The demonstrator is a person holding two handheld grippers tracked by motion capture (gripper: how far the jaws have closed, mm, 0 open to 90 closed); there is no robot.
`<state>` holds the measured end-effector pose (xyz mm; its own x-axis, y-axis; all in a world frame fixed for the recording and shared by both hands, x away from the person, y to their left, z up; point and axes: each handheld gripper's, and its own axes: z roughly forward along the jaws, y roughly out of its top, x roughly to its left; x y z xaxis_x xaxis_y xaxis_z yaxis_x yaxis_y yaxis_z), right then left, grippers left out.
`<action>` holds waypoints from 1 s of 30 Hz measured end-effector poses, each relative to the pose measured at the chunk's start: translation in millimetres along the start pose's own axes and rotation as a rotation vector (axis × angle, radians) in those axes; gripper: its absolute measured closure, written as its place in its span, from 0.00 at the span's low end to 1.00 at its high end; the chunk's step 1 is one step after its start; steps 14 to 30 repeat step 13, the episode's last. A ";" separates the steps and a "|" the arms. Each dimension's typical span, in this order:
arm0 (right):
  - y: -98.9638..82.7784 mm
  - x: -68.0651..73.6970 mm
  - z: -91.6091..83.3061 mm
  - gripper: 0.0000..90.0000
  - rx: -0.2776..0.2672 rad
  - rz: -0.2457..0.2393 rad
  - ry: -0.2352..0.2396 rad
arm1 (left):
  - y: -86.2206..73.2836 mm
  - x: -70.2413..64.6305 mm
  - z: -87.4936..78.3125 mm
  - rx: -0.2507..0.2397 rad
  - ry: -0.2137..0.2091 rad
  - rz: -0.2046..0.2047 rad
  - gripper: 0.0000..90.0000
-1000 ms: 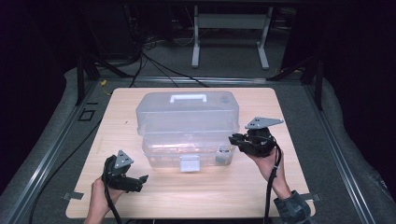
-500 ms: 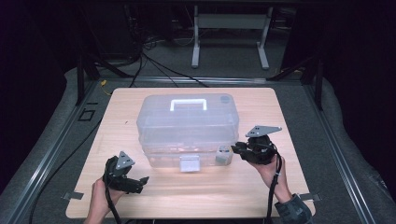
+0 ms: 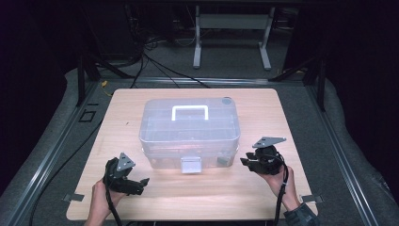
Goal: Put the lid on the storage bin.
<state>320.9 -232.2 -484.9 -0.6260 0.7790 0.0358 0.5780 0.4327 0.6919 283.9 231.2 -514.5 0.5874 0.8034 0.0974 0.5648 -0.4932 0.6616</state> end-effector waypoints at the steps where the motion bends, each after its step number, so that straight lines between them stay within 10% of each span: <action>1: -3.9 -2.8 0.7 0.63 0.013 0.005 -0.019 | -0.3 0.5 0.4 0.002 0.002 0.000 0.01; 13: -31.9 -24.7 21.3 0.18 0.087 0.047 -0.064 | -5.3 8.1 10.6 0.026 0.006 -0.025 0.00; 30: -31.9 -24.7 21.3 0.18 0.087 0.047 -0.064 | -5.3 8.1 10.6 0.026 0.006 -0.025 0.00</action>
